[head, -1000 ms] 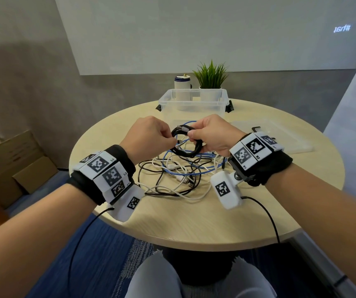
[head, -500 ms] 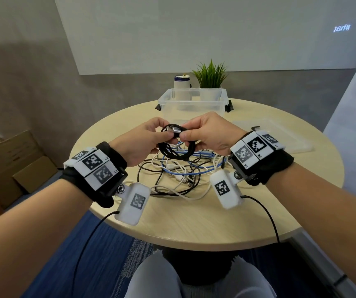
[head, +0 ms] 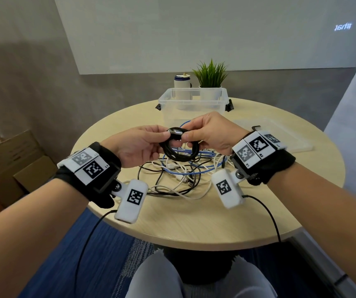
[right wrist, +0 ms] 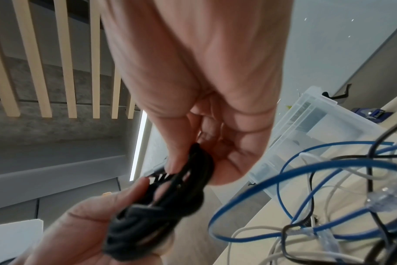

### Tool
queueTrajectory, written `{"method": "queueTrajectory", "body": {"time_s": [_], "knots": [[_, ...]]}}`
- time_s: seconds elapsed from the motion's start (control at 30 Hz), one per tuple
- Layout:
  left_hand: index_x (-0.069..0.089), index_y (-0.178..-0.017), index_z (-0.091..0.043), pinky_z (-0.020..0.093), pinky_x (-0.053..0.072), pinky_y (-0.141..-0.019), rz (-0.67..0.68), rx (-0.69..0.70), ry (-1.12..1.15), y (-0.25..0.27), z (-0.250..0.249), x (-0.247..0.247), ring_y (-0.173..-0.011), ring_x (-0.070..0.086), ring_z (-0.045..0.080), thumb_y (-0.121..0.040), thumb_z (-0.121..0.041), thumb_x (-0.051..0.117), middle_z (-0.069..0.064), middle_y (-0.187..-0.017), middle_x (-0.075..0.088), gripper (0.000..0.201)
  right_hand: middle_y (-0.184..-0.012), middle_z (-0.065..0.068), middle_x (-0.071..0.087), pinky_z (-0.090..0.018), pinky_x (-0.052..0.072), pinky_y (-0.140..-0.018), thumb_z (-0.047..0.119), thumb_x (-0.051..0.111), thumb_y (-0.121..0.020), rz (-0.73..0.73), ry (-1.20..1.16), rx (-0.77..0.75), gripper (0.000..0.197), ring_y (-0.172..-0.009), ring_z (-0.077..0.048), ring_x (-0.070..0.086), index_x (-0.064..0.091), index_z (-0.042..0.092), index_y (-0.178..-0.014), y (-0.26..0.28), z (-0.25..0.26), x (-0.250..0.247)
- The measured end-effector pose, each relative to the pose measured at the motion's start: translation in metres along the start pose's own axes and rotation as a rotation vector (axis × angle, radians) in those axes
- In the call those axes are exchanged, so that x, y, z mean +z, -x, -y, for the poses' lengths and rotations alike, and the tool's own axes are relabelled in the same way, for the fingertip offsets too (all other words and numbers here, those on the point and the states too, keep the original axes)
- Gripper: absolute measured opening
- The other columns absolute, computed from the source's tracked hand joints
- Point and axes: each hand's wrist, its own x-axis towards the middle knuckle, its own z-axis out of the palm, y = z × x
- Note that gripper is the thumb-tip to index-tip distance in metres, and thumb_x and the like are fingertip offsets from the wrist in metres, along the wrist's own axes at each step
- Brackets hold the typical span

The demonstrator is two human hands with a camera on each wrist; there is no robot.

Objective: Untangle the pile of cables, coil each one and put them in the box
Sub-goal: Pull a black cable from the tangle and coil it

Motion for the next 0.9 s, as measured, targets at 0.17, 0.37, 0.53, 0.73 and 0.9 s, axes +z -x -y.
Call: {"method": "queueTrajectory", "body": {"time_s": [0.17,0.37,0.53,0.73,0.9], "knots": [[0.057,-0.115,-0.016,0.02,0.038,-0.056,0.035,-0.033,0.111,-0.001,0.001,0.003,-0.072,0.059,0.01,-0.094,-0.025,0.044,0.006,-0.095,0.072,0.026,-0.084,-0.017,0.064,-0.02,0.053,-0.059,-0.007,0.063,-0.083,0.013,-0.033,-0.01,0.025,-0.062,-0.016,0.058,0.065,-0.006,-0.108,0.002,-0.002,-0.001],[0.064,-0.091,-0.013,0.019,0.044,-0.051,-0.146,-0.151,0.121,-0.005,0.0,0.01,-0.059,0.061,0.008,-0.095,-0.02,0.046,0.0,-0.068,0.07,0.019,-0.099,-0.029,0.067,-0.034,0.055,-0.073,-0.009,0.068,-0.078,0.054,0.005,-0.039,0.016,-0.075,-0.028,0.058,0.071,0.001,-0.091,0.004,0.005,0.002],[0.074,-0.064,-0.012,0.022,0.032,-0.064,-0.168,-0.167,0.039,-0.005,0.005,0.009,-0.057,0.052,0.008,-0.076,-0.012,0.061,0.002,-0.059,0.062,0.018,-0.074,-0.012,0.067,-0.029,0.055,-0.063,-0.012,0.068,-0.076,0.105,0.03,-0.024,0.016,-0.059,-0.019,0.059,0.07,0.0,-0.085,0.004,0.002,0.007],[0.062,-0.099,-0.008,0.021,0.051,-0.052,-0.18,-0.09,0.103,-0.005,0.007,0.014,-0.057,0.057,0.01,-0.097,-0.007,0.045,0.005,-0.075,0.061,0.017,-0.065,-0.006,0.065,-0.025,0.052,-0.061,-0.012,0.068,-0.076,0.157,0.106,-0.018,0.018,-0.057,-0.015,0.059,0.07,0.006,-0.081,0.008,0.002,0.015],[0.058,-0.096,-0.013,0.022,0.053,-0.057,-0.339,0.052,0.228,-0.003,0.005,0.015,-0.057,0.06,0.009,-0.099,-0.003,0.041,0.004,-0.073,0.054,0.02,-0.071,-0.012,0.064,-0.027,0.054,-0.064,-0.009,0.07,-0.076,0.157,0.184,0.0,0.016,-0.06,-0.017,0.059,0.071,0.007,-0.078,0.009,0.005,0.017]]}}
